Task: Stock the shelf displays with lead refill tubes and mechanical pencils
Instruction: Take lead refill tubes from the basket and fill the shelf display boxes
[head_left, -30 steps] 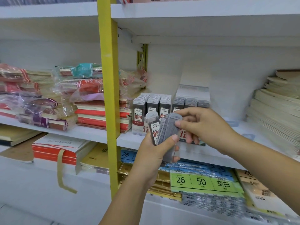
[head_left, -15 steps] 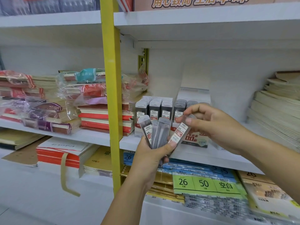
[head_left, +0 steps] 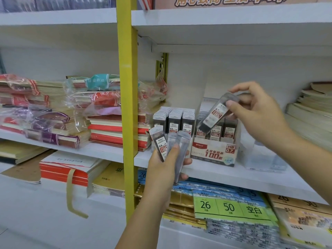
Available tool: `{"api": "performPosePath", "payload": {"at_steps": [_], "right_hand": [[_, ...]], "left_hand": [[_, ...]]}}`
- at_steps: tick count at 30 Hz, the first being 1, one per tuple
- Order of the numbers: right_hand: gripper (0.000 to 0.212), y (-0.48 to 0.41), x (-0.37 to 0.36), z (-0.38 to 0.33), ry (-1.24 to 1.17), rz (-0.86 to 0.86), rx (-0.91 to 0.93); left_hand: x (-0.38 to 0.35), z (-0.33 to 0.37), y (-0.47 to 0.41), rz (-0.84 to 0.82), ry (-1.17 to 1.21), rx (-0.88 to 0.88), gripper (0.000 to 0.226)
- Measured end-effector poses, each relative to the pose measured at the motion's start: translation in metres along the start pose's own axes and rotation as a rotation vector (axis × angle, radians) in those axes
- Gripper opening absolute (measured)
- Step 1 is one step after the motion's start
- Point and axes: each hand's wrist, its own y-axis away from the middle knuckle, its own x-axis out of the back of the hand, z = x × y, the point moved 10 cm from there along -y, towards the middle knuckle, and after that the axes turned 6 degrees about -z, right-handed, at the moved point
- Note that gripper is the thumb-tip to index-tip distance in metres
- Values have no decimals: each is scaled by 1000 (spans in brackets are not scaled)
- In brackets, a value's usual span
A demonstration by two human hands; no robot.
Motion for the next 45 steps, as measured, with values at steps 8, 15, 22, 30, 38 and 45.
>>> {"api": "performPosePath", "payload": {"at_steps": [8,15,22,30,38,45], "right_hand": [[21,-22,-45,3,507,-193,89],[17,-33,-54,17,637,-174,85],[30,-16,-54,18,777,-134,78],[27,36,-91,18,-159,-371,-243],[19,34,-62,25,-310,-321,-254],[42,38,-51,39,-321,-308,-315]], "left_hand": [[10,-1,-5,10,42,-2,19],[11,-1,-4,-29,96,4,20],[1,4,-2,-127,159,-14,34],[-21,4,9,-242,147,3,26],[-27,-14,13,-301,182,116,34],[-22,-25,9,-252,170,144,24]]}}
